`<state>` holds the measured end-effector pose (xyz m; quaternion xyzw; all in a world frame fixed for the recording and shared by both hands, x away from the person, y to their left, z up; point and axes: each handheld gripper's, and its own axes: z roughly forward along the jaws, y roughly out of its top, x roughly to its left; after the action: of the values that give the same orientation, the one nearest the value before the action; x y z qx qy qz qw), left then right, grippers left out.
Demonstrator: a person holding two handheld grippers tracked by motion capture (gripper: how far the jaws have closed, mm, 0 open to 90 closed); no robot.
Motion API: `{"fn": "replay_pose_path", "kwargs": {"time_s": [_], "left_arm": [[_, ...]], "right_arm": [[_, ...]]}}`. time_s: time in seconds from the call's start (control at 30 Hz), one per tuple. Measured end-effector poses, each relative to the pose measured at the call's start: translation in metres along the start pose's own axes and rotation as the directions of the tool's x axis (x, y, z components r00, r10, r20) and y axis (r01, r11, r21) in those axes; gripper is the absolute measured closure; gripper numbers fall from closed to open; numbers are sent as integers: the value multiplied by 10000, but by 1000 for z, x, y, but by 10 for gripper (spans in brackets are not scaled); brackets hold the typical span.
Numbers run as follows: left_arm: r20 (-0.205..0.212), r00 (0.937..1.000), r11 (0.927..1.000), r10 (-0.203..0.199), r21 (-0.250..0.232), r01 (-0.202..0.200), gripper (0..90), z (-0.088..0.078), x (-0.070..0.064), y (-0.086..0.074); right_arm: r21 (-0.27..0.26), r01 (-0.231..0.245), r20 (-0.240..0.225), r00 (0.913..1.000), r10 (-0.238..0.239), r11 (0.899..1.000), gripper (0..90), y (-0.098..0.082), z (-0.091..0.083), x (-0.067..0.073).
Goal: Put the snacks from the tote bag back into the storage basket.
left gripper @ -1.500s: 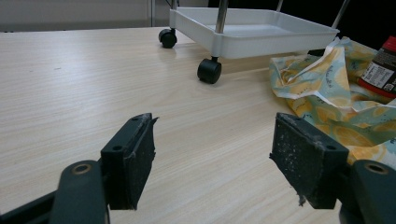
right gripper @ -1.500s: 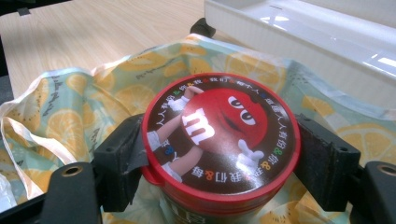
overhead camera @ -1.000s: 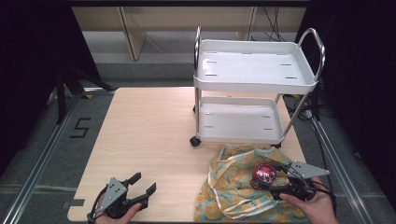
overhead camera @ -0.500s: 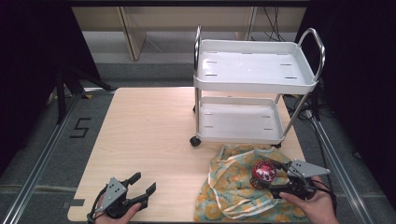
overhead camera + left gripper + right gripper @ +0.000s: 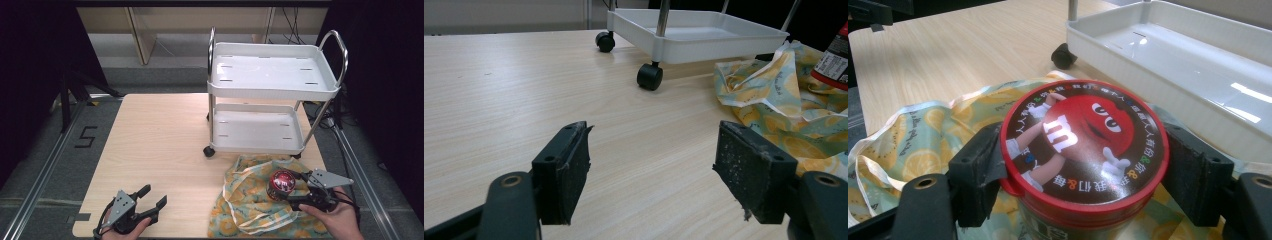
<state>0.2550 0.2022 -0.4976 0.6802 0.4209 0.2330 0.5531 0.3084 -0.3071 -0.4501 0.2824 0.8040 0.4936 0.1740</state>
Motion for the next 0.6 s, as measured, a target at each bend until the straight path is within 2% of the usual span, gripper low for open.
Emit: {"fn": "replay_pose_path", "kwargs": {"time_s": [0.07, 0.1, 0.13, 0.2, 0.27, 0.3, 0.33, 0.43, 0.47, 0.5, 0.6], "left_arm": [[2, 10000, 10000, 0, 2, 0, 293, 0, 0, 0], [13, 10000, 10000, -3, 5, 3, 293, 0, 0, 0], [4, 10000, 10000, 4, 2, -4, 293, 0, 0, 0], [-4, 10000, 10000, 9, 6, -9, 293, 0, 0, 0], [-35, 10000, 10000, 16, 18, -16, 293, 0, 0, 0], [-67, 10000, 10000, 24, 51, -24, 293, -1, 0, 0], [-67, 10000, 10000, 24, 51, -24, 293, -1, 0, 0], [-15, 10000, 10000, 15, 9, -15, 293, 0, 0, 0], [-15, 10000, 10000, 15, 9, -15, 293, 0, 0, 0], [-10, 10000, 10000, 10, 7, -10, 293, 0, 0, 0], [-9, 10000, 10000, -8, -5, 8, 293, 0, 0, 0]], "right_arm": [[15, -24, -31, 10000, 24, 10000, 261, 0, 0, 0], [-41, 160, -94, 9998, -160, 9999, 261, 1, 1, -2], [-38, 149, -103, 9998, -150, 9999, 261, 1, 1, -2], [-66, 193, -2, 9998, -193, 9998, 261, 1, 1, -2], [119, -89, -9, 10000, 89, 9999, 261, 3, 0, 0], [47, 227, 8, 9997, -227, 9997, 261, 3, 0, -2], [47, 227, 8, 9997, -227, 9997, 261, 3, 0, -2], [55, -34, 86, 10000, 33, 10000, 261, 6, 0, 0], [55, -34, 86, 10000, 33, 10000, 261, 6, 0, 0], [-9, 161, 58, 9999, -161, 9999, 261, 7, 0, -2], [2, -21, 121, 9999, 21, 10000, 261, 7, 0, 0]]}}
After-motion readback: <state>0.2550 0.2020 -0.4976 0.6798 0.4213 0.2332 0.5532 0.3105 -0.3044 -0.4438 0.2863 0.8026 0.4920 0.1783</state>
